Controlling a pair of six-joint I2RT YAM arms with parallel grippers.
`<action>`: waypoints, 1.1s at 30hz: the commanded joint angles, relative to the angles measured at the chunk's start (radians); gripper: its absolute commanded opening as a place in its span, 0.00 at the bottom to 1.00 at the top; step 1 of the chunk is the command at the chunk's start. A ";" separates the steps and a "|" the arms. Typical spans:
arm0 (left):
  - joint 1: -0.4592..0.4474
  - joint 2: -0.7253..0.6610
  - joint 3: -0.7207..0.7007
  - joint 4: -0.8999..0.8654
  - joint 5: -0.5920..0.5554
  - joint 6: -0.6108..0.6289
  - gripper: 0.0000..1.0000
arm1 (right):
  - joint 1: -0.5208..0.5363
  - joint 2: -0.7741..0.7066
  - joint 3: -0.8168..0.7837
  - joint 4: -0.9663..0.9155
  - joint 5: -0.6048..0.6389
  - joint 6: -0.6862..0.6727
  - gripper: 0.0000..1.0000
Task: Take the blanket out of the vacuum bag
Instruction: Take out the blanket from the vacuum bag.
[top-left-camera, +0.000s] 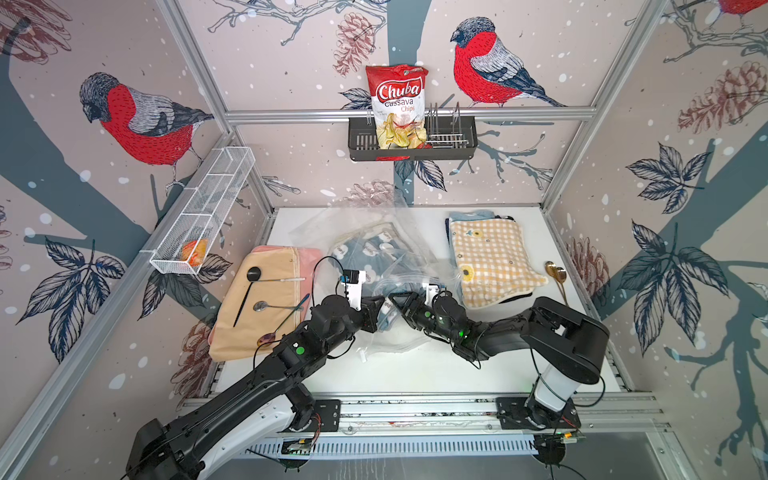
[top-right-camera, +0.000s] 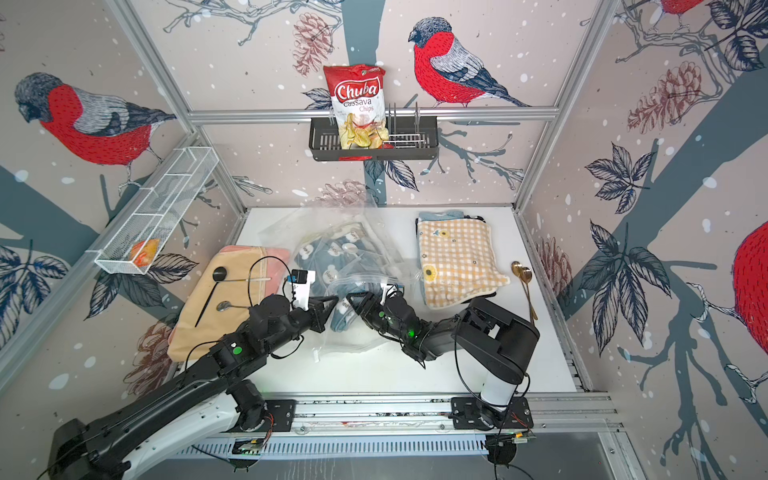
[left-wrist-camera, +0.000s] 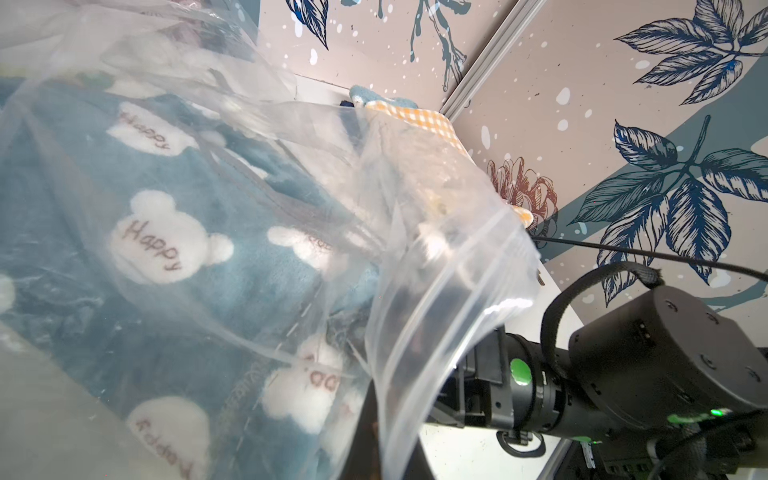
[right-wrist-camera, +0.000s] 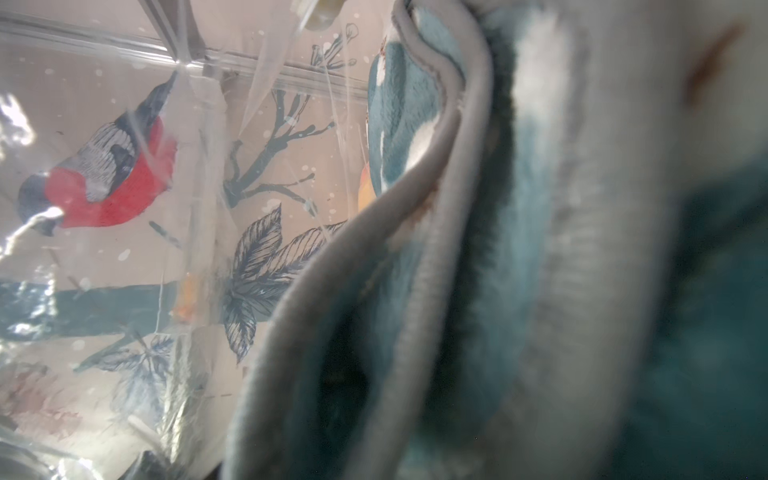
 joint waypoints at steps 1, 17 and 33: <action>0.000 0.003 0.010 0.016 0.004 0.014 0.00 | 0.006 0.027 -0.004 0.065 0.001 0.033 0.73; 0.000 -0.024 -0.010 0.010 0.007 0.007 0.00 | 0.000 0.150 0.044 0.154 0.026 0.050 0.77; 0.000 -0.034 0.020 -0.020 -0.007 0.023 0.00 | -0.024 0.015 0.154 -0.030 -0.030 -0.019 0.20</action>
